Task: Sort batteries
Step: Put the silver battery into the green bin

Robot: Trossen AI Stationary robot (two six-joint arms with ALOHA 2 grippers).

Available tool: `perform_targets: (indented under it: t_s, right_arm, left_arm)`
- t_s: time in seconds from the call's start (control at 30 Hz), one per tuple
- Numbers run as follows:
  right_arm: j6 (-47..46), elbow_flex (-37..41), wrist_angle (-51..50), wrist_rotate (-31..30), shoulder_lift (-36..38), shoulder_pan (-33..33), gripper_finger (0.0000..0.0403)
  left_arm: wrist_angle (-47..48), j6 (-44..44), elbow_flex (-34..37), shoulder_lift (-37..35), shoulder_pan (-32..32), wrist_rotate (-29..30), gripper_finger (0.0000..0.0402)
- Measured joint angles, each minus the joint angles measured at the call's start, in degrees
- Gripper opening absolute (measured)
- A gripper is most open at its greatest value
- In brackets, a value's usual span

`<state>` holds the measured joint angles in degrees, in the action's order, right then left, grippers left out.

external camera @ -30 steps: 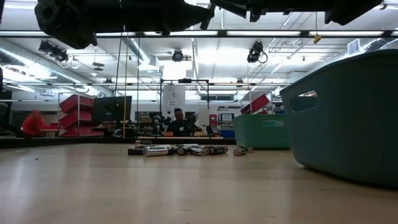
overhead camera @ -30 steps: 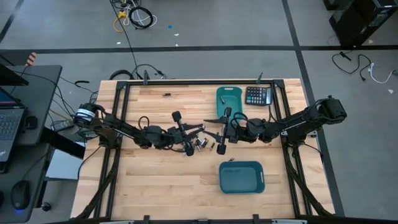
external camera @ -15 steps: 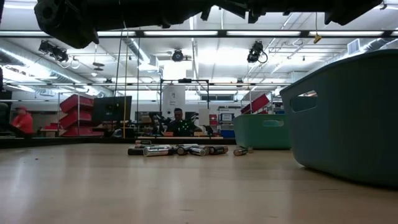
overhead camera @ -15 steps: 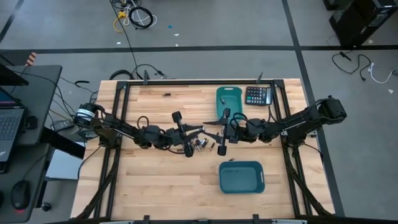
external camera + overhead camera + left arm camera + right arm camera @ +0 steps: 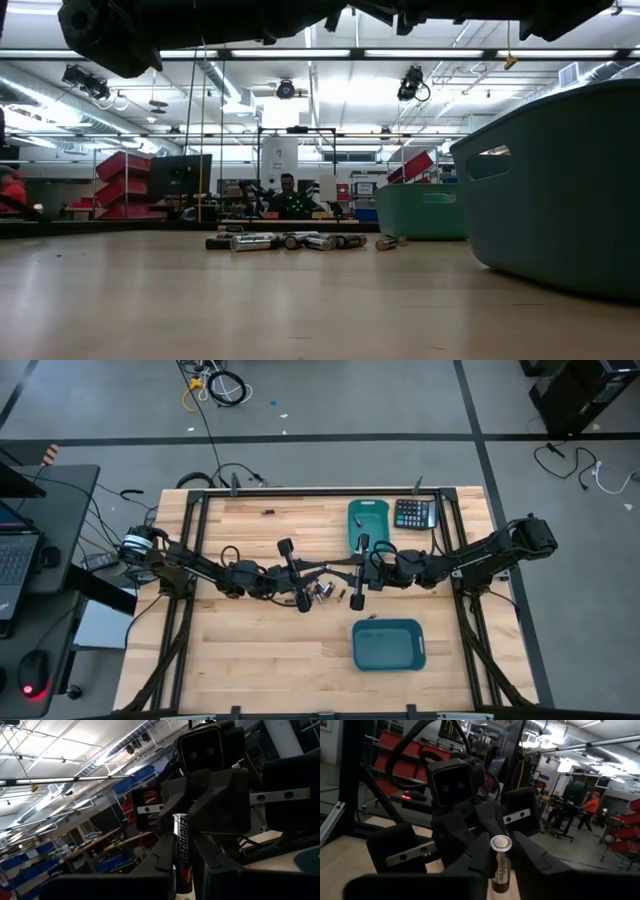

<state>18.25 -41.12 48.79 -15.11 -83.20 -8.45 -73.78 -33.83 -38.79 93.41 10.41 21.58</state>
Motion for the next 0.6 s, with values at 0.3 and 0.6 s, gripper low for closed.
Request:
perform_targets:
  t_s: [0.3,0.6]
  right_arm:
    - [-0.1,0.0,-0.4,-0.9,-0.1,0.1,0.0029]
    - [0.4,0.1,-0.6,-5.0,0.5,0.1,0.0029]
  left_arm:
    - [0.4,5.1,0.0,0.0,0.1,2.7,0.0083]
    - [0.0,7.5,1.4,0.0,1.1,13.0,0.0130]
